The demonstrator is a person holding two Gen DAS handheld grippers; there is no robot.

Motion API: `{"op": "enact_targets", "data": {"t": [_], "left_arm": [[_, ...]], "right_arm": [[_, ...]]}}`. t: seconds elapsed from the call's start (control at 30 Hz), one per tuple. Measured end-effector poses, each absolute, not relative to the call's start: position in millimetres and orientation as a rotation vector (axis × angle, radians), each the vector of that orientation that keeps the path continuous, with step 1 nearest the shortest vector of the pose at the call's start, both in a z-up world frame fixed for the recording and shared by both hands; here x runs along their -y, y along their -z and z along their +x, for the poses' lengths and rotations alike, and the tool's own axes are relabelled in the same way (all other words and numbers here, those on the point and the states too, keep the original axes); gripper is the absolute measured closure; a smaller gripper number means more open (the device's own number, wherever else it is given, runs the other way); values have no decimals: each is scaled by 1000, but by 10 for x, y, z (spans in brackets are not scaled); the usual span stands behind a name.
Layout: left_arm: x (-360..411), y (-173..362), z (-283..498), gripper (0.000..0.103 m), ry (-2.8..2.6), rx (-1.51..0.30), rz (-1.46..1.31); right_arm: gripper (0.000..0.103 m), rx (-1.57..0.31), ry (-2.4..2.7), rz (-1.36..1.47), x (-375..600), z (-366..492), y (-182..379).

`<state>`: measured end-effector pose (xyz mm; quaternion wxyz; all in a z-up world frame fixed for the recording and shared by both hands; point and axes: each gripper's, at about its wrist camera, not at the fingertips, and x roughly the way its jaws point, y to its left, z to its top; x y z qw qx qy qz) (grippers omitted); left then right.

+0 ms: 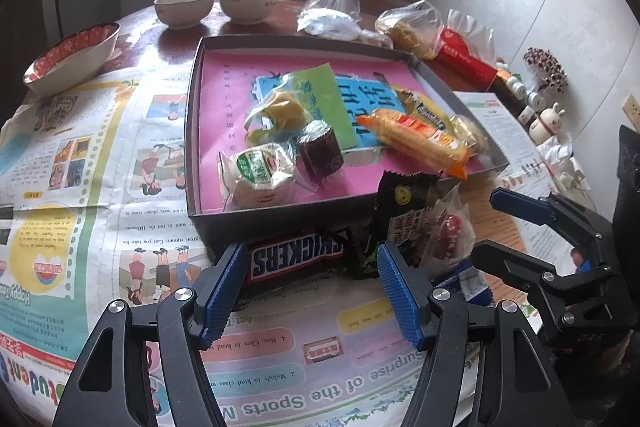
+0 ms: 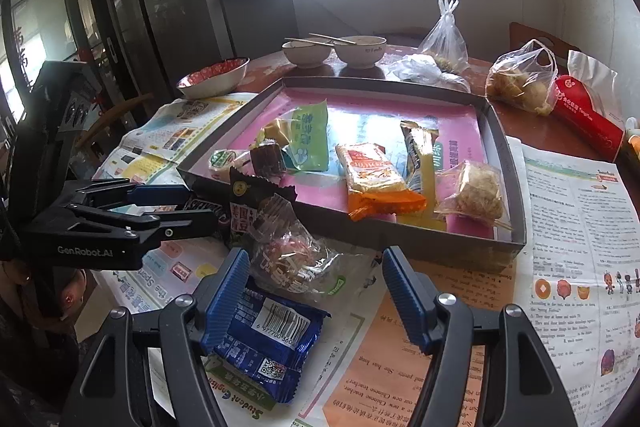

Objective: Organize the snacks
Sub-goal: 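Move left tool to the Snickers bar while right tool approaches the clear red-pastry bag, then close left tool on the Snickers bar while right tool grips the clear pastry bag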

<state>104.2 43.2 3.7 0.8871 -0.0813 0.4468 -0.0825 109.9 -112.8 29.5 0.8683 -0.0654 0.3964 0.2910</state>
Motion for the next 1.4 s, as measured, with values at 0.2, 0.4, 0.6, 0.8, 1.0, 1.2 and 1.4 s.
{"op": "enact_targets", "data": {"t": [0.2, 0.4, 0.6, 0.8, 1.0, 1.2, 1.4], "left_arm": [[-393, -12, 1049, 34, 156, -931, -128], [-421, 33, 1075, 34, 147, -953, -94], [-493, 94, 1109, 32, 147, -970, -95], [-440, 97, 1131, 32, 171, -972, -53], [-314, 106, 1136, 33, 214, -987, 24], [-297, 102, 1174, 33, 274, -1011, 54], [-279, 102, 1169, 46, 274, -1012, 94]], "right_arm": [[34, -829, -617, -188, 1065, 1097, -253], [34, -831, -636, -286, 906, 1061, -161], [34, -820, -630, -330, 828, 1081, -115], [34, -827, -616, -335, 824, 1153, -68], [40, -882, -602, -234, 1010, 1314, -7], [47, -912, -610, -160, 1125, 1382, 31], [47, -913, -607, -145, 1129, 1383, 34]]}}
